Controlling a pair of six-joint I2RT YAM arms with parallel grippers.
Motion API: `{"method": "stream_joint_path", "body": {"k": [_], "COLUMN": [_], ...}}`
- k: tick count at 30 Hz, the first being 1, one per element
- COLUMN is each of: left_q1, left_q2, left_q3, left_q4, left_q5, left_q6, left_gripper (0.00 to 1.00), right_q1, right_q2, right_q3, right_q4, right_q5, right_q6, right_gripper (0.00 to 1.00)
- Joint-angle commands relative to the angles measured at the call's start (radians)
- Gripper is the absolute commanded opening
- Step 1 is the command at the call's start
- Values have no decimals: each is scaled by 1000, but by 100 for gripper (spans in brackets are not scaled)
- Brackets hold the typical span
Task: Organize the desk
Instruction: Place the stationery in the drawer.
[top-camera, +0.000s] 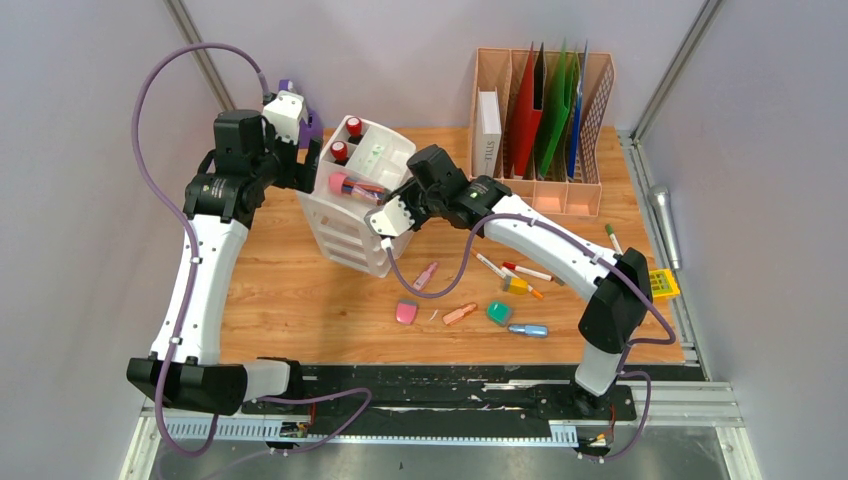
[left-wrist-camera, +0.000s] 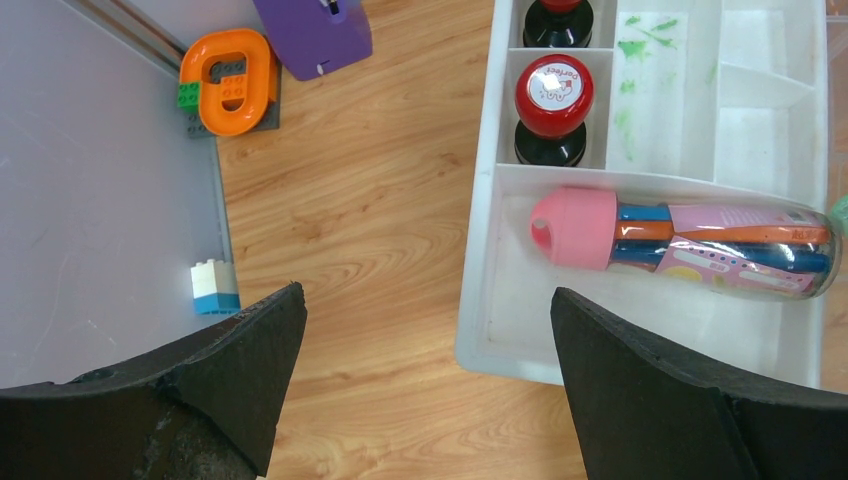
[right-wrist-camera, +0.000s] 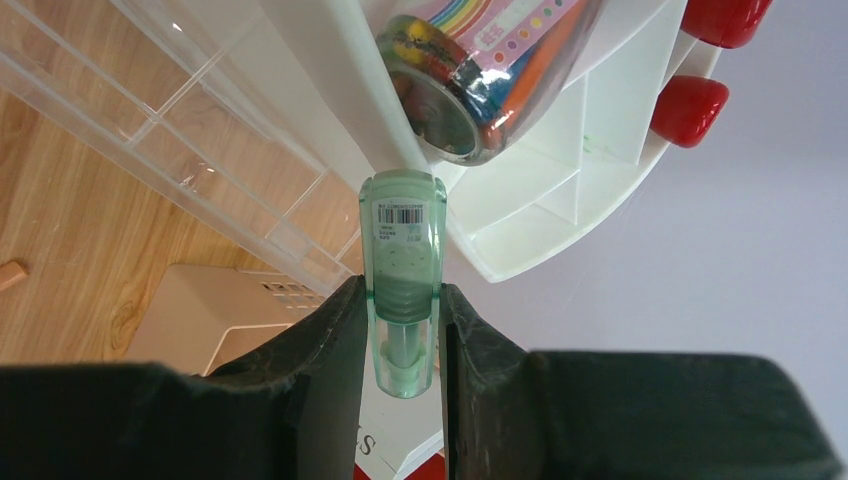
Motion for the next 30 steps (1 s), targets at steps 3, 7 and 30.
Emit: {"method": "stream_joint_path", "body": {"k": [3, 7, 30], "left_q1": [5, 5, 5], "left_q2": [-10, -7, 5], "left_q3": [35, 37, 47], "left_q4": [30, 30, 25], "left_q5": [-8, -9, -41], "left_q6": [-1, -3, 2], "left_gripper": [100, 100, 100], "right_q1": [9, 10, 10], "right_q2": [-4, -8, -70], "right_q3": [17, 13, 61], "right_q4": [8, 4, -47], "right_q5": [-11, -13, -78], "right_q6": [1, 3, 97], "right_gripper": [19, 17, 8]}}
